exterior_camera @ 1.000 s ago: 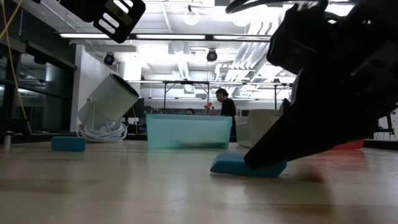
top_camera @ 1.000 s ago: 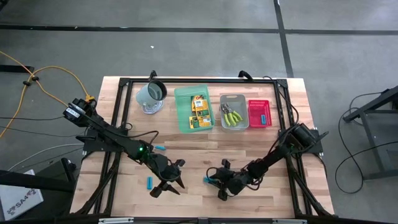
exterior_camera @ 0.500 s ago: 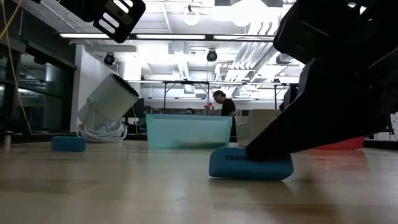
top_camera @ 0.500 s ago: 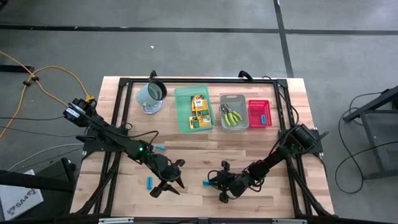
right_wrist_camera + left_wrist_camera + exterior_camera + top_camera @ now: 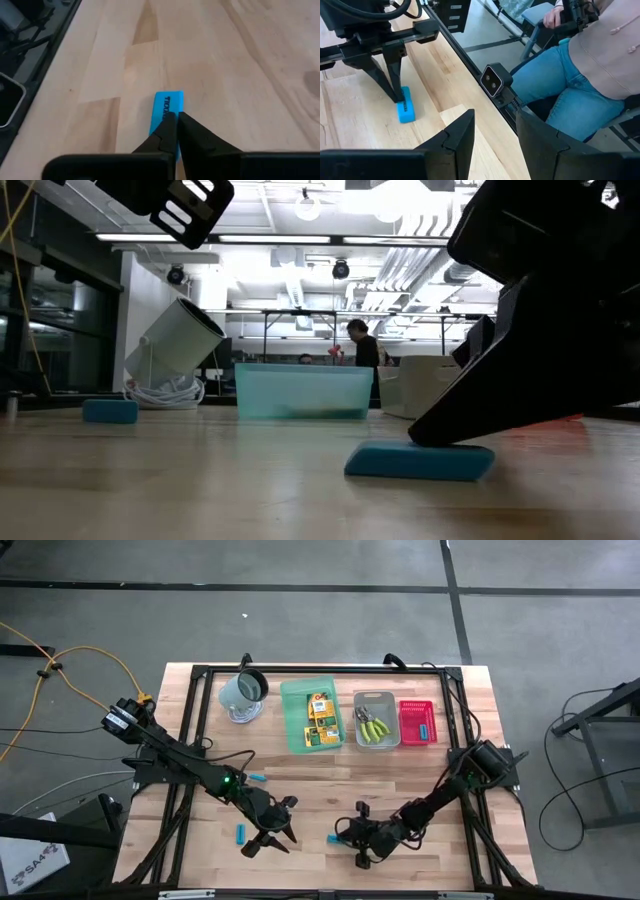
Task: Pick & Place School Supplies
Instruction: Put the right blue eraser into the red bin, then put the top blue eraser into the red bin
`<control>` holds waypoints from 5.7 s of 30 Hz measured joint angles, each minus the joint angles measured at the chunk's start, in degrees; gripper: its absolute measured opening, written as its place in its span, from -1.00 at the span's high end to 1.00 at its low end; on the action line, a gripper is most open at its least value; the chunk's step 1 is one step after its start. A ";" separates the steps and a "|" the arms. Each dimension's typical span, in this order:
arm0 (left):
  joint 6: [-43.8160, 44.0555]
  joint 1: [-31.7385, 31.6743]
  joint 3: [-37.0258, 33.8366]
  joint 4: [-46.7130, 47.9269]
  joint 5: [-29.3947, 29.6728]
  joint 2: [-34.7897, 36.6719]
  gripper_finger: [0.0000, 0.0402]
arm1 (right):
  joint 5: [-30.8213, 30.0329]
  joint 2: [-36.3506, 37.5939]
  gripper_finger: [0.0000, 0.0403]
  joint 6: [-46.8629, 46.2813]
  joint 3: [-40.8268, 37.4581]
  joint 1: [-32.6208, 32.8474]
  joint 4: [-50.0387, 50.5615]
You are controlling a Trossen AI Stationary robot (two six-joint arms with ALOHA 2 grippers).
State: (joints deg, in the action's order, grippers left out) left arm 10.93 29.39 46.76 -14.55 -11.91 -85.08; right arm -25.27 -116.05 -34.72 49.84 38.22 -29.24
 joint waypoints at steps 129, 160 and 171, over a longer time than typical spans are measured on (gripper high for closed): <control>0.01 0.44 0.00 -0.50 0.01 -0.02 0.29 | -11.26 63.20 0.86 -28.47 -18.25 -41.33 79.50; -0.01 0.42 0.00 -0.54 1.54 -0.02 0.29 | -0.12 62.25 0.54 -28.00 -24.52 -50.79 70.47; 0.01 0.42 0.00 -0.52 1.52 -0.02 0.29 | -1.02 62.20 0.53 -24.87 -24.50 -51.03 66.58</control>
State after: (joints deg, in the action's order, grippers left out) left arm 10.94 29.80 46.76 -15.07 -10.39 -85.10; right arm -26.30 -53.84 -59.59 25.34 -12.82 37.34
